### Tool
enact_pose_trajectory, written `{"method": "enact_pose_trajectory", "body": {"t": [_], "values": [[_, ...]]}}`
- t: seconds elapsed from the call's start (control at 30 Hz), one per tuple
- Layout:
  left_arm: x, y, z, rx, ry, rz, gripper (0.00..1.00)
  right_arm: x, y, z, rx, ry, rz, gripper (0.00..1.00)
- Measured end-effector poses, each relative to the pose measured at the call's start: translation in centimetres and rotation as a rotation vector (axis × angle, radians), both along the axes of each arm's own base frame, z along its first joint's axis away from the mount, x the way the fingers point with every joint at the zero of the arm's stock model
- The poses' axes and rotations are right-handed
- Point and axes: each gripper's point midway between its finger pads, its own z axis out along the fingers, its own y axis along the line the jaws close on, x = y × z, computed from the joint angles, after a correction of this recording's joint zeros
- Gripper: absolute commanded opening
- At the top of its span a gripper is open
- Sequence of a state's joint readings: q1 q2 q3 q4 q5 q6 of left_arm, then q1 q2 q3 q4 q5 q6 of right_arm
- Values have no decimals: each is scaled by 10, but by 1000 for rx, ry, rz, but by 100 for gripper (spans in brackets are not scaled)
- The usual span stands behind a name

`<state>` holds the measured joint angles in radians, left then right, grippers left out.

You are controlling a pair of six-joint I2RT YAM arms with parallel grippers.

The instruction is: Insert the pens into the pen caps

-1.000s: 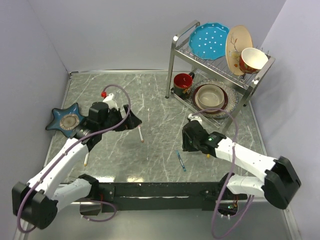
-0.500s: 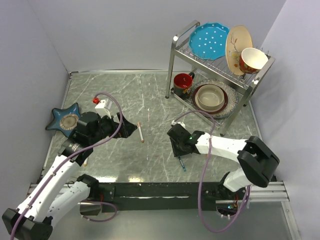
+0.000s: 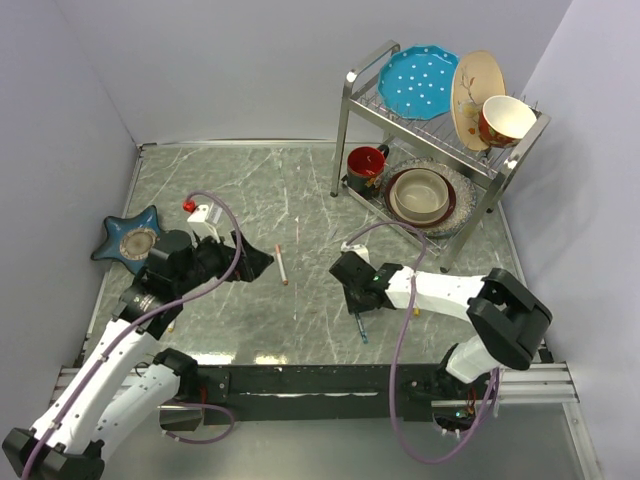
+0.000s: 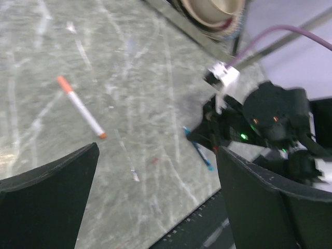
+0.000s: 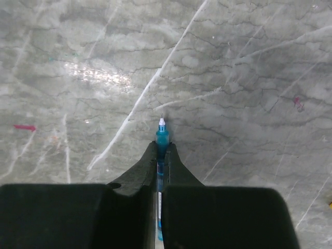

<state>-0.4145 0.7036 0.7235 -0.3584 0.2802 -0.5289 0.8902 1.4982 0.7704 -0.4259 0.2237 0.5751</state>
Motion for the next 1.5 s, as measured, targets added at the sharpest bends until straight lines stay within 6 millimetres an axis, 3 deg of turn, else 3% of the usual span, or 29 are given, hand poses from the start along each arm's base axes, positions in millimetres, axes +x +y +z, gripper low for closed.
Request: {"method": "enact_pose_trajectory", "body": {"t": [0.17, 0.43, 0.57, 0.77, 0.97, 1.17, 1.2, 1.23, 1.3, 1.33, 1.37, 1.47, 1.5], "values": [[-18, -16, 0, -84, 4, -109, 94, 9, 18, 35, 121, -62, -14, 0], [-50, -48, -7, -276, 85, -336, 88, 24, 77, 170, 650, -289, -11, 0], [-57, -58, 9, -343, 72, -426, 78, 24, 97, 211, 826, -339, -5, 0], [-59, -66, 20, -391, 64, -491, 67, 22, 116, 245, 981, -369, 6, 0], [-58, -73, 21, -410, 82, -513, 64, 18, 128, 275, 1103, -405, 31, 0], [-54, -79, 14, -409, 112, -518, 56, 17, 134, 290, 1162, -426, 41, 0], [-53, -81, 13, -413, 121, -520, 52, 17, 135, 291, 1165, -430, 42, 0], [-53, -82, 13, -417, 123, -525, 35, 17, 135, 290, 1162, -432, 40, 0], [-54, -87, 13, -426, 134, -545, 16, 20, 135, 286, 1144, -441, 33, 0], [-54, -88, 14, -430, 139, -550, 1, 22, 134, 282, 1132, -443, 28, 0], [-54, -89, 15, -431, 139, -555, 1, 23, 135, 278, 1123, -443, 24, 0], [-53, -90, 12, -414, 151, -545, 1, 25, 136, 273, 1094, -454, 38, 26], [-51, -89, 10, -397, 160, -530, 1, 26, 136, 272, 1075, -461, 46, 41]]}}
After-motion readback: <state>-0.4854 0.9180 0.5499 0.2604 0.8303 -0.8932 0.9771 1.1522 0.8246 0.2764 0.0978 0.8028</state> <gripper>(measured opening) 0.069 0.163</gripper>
